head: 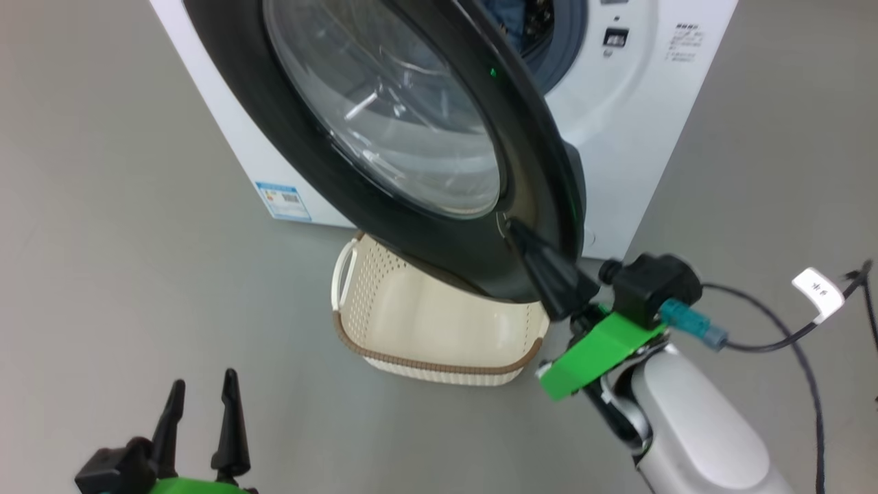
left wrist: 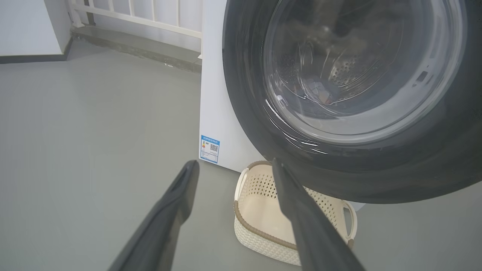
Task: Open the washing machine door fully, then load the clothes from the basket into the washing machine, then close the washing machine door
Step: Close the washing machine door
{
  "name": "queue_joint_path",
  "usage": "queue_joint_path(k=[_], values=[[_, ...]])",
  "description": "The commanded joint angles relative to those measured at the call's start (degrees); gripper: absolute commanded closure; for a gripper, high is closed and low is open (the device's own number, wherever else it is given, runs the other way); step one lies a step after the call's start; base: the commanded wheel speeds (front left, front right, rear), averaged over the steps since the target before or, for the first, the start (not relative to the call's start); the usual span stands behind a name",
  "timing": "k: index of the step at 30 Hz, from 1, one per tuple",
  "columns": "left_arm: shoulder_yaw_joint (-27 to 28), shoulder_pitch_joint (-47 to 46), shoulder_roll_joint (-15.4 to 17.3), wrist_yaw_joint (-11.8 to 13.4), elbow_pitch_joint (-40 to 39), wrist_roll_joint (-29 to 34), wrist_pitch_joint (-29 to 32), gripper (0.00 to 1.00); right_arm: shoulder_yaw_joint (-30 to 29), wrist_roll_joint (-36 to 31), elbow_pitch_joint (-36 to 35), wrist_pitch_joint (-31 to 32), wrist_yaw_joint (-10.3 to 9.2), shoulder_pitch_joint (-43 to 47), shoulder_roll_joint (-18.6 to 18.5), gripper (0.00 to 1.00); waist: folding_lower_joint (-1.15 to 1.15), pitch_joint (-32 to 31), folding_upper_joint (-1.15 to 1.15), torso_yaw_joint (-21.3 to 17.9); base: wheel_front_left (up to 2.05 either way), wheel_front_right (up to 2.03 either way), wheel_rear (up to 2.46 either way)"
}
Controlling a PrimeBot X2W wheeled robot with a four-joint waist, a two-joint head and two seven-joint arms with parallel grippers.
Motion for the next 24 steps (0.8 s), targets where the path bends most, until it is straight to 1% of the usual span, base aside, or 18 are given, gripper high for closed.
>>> queue_joint_path(k=[1, 13, 24], values=[[1.95, -2.50, 0.53, -0.04, -1.74, -0.59, -0.37, 0.00, -0.19, -0.65, -1.42, -0.27, 0.09, -2.25, 1.27, 1.00, 0.00, 2.12, 0.00, 0.58, 0.00, 0.00, 0.00], [1.79, -4.76, 0.53, -1.25, -2.14, -1.36, -0.37, 0.00, -5.02, -2.79, -2.67, -0.27, 0.09, -6.48, 0.35, 1.00, 0.00, 6.50, 0.00, -1.12, 0.00, 0.00, 0.00], [1.59, -7.21, 0.53, -2.25, -2.08, -1.97, -0.37, 0.00, -7.20, -4.17, -1.64, -0.27, 0.09, -12.51, -1.77, 1.00, 0.00, 12.02, 0.00, -0.68, 0.00, 0.00, 0.00]])
